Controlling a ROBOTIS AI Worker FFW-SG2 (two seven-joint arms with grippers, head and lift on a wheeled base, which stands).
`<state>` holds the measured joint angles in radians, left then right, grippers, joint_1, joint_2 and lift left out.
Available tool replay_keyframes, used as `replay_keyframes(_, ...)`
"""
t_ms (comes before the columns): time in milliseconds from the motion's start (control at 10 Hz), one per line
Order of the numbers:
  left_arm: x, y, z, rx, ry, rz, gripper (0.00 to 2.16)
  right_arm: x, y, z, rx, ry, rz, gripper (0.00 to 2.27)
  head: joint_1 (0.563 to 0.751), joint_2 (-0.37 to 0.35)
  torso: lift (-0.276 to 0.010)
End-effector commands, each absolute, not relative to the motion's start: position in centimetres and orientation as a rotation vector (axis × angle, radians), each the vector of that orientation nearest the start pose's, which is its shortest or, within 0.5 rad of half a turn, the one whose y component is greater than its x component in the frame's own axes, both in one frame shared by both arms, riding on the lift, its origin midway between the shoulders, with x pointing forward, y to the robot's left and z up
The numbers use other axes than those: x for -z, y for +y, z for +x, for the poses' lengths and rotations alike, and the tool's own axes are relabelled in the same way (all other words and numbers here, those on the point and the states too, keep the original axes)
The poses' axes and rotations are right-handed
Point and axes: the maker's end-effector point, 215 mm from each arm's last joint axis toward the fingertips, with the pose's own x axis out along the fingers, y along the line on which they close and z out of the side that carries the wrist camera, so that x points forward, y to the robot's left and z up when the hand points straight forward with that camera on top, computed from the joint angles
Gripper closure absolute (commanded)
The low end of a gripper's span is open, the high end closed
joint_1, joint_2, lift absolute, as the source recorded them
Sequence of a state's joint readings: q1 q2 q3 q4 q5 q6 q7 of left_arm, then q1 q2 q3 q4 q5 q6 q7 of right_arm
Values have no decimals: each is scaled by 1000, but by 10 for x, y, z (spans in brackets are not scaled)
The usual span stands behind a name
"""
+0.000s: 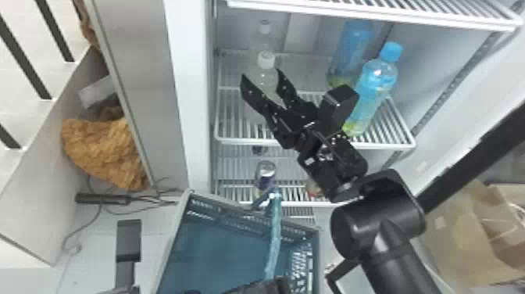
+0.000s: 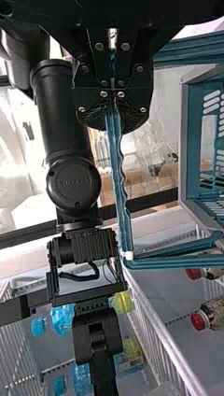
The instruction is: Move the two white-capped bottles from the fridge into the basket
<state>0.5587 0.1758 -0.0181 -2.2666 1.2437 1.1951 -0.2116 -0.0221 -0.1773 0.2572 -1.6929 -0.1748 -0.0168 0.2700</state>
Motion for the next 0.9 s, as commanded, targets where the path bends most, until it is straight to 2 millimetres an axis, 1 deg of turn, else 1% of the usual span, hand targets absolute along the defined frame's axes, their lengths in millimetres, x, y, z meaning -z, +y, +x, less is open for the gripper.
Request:
replay_keyframes(0, 351, -29, 217, 994, 940, -973, 1194, 276, -73, 559, -543, -121, -8, 914, 695, -148, 0)
replay_keyframes(100, 351, -29, 217, 994, 940, -973, 1194, 268, -75, 555, -541, -134, -5, 914, 695, -149, 0)
replay_keyframes(200, 352, -28, 217, 992, 939, -972, 1194, 253, -77, 549, -539, -155, -7, 914, 695, -151, 0)
replay_keyframes(300, 352, -28, 217, 992, 939, -972, 1193, 234, -76, 538, -546, -181, -9, 914, 695, -154, 0)
replay_keyframes(400, 351, -28, 218, 991, 937, -973, 1193, 225, -76, 529, -550, -180, -9, 912, 695, -155, 0)
replay_keyframes(500, 352, -27, 218, 990, 938, -972, 1194, 221, -82, 519, -542, -161, -7, 914, 695, -157, 0)
replay_keyframes(700, 351, -27, 218, 990, 935, -974, 1193, 226, -98, 501, -520, -105, -4, 914, 695, -171, 0)
replay_keyframes(800, 351, -27, 218, 990, 935, -974, 1193, 226, -107, 488, -506, -85, -2, 914, 695, -188, 0)
